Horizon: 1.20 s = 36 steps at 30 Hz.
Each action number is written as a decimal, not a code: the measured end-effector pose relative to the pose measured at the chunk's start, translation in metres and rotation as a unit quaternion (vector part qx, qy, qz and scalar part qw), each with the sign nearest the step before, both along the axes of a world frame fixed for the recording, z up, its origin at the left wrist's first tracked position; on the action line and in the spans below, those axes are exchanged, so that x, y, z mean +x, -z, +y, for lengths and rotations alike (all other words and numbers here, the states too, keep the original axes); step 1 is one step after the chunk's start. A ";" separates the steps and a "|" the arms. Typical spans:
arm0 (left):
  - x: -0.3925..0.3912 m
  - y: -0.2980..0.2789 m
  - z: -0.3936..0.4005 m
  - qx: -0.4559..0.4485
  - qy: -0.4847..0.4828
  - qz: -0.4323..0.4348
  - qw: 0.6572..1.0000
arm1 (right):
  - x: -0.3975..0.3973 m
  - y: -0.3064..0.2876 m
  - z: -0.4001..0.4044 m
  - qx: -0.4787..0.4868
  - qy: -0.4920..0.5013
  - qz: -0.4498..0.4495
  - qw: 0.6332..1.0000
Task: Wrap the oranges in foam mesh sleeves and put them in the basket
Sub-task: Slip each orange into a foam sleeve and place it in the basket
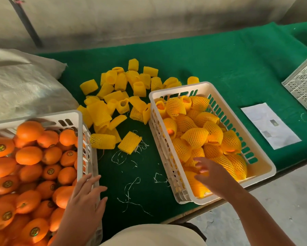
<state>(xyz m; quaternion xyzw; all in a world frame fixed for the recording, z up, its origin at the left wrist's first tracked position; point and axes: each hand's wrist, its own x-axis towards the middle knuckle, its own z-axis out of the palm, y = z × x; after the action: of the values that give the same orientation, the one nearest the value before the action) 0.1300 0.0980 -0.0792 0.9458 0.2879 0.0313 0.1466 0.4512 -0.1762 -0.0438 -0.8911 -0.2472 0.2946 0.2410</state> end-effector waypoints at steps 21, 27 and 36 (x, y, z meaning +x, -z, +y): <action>-0.114 0.017 0.076 -0.095 -0.151 0.251 0.952 | -0.075 0.023 0.077 0.100 0.033 -0.110 0.988; -0.128 0.028 0.068 -0.031 -0.158 0.299 0.940 | -0.079 0.018 0.080 0.078 0.043 -0.118 0.989; -0.125 0.030 0.080 -0.048 -0.199 0.258 0.944 | -0.081 0.016 0.081 0.076 0.037 -0.116 0.990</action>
<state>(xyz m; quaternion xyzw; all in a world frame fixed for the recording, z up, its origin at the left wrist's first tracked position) 0.0050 0.1781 -0.1089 0.8369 0.4992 -0.1993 0.1034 0.3705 -0.0950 -0.0602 -0.9068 -0.2619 0.1603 0.2889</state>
